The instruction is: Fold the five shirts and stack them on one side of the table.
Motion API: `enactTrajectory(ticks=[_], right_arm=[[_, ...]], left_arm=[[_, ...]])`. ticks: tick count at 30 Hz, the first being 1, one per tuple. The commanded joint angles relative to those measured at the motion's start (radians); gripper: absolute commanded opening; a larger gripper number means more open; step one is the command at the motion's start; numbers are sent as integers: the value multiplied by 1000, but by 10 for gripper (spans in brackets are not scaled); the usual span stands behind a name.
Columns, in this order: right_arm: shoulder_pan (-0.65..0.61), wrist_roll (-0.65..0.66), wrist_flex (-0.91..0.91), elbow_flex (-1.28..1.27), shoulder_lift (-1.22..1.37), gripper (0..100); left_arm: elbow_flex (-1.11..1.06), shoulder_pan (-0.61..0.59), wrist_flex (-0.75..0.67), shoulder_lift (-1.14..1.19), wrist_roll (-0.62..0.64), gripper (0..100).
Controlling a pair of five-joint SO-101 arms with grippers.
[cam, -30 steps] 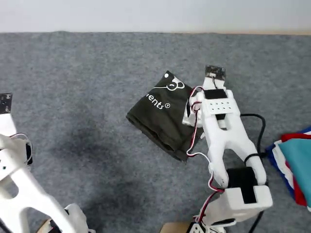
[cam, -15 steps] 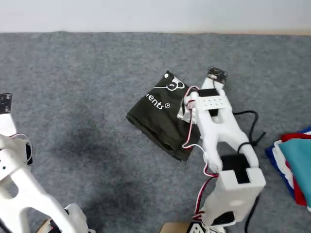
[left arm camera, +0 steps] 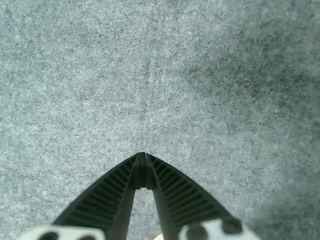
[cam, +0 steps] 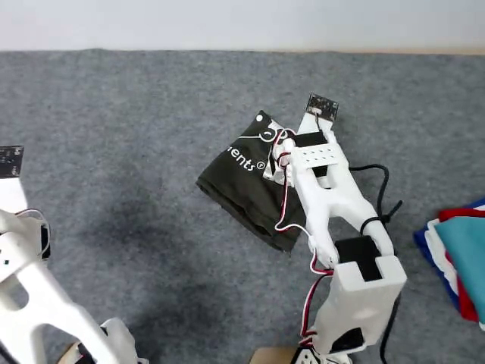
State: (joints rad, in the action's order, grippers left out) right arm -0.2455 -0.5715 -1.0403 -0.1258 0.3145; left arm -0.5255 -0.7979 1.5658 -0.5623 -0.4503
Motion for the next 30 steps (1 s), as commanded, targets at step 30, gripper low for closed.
enactTrajectory(ticks=[30], right_arm=[[125, 244, -295, 396, -44, 10]], left_arm=[[7, 6, -18, -20, -9, 2]])
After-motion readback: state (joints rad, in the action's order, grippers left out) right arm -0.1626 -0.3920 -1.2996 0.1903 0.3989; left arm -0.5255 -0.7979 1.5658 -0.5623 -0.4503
